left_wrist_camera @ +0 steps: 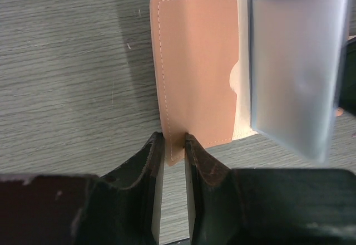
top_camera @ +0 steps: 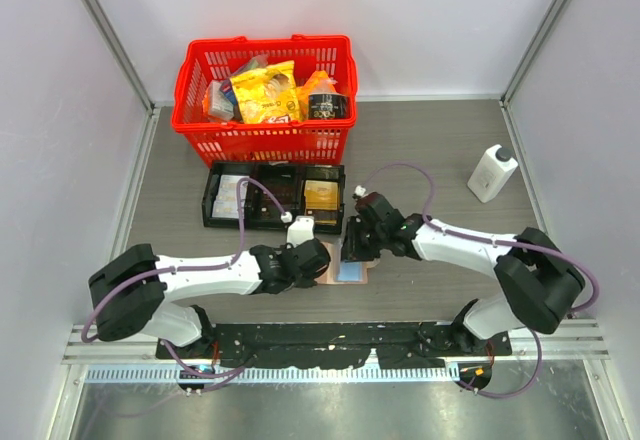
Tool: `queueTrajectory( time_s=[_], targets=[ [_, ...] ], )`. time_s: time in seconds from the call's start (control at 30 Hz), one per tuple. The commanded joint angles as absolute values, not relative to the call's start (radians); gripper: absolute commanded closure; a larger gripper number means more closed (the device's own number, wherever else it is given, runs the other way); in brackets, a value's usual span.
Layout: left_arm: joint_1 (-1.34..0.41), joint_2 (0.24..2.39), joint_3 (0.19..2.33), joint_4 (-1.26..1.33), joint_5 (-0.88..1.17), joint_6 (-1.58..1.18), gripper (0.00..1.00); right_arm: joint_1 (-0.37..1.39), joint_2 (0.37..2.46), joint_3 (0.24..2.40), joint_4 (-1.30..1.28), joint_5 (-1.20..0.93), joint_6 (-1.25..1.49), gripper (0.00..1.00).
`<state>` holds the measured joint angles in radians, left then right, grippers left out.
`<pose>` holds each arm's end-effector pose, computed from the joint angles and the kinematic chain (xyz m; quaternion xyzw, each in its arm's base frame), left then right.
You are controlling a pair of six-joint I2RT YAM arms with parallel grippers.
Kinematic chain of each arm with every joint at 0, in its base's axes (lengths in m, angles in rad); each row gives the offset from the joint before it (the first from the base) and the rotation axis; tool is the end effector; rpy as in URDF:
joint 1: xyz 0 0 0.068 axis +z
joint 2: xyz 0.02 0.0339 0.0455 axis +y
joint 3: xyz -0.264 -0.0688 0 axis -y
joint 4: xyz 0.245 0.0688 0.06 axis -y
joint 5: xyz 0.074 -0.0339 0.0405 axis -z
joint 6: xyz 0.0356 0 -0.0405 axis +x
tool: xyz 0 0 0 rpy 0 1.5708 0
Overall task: Take the credit cards out of the card holder
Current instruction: Open the card holder at the center of the board.
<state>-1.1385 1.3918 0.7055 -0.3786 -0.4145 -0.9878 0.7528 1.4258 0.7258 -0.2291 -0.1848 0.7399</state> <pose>0.1187 -0.2230 0.1712 0.0200 0.9486 -0.1172 0.2931 0.1949 0.1915 0.1755 -0.0352 0.9447 0.2775 0.1711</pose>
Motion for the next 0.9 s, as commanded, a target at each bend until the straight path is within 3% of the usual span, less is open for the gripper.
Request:
queueTrajectory(
  time_s=[0.0,0.1,0.23,0.33,0.6,0.87],
  targets=[
    [-1.138,1.391,0.724,-0.337,-0.403,-0.989,0.76,0.836,1.485,0.790,-0.092,-0.195,0.732,0.75],
    [-1.135,1.352,0.718,-0.354,-0.408,-1.003,0.71,0.893,1.555,0.811,-0.065,-0.187,0.730,0.75],
    [-1.137,1.243,0.695,-0.405,-0.417,-1.037,0.55,0.930,1.620,0.827,-0.043,-0.170,0.735,0.75],
    [-1.137,1.146,0.687,-0.475,-0.434,-1.066,0.48,0.939,1.635,0.830,-0.043,-0.161,0.735,0.75],
    [-1.131,0.940,0.689,-0.404,-0.405,-1.017,0.50,0.942,1.573,0.876,-0.115,-0.129,0.683,0.72],
    [-1.046,1.071,0.732,-0.285,-0.270,-0.986,0.56,0.942,1.462,0.902,-0.245,-0.003,0.641,0.70]
  ],
)
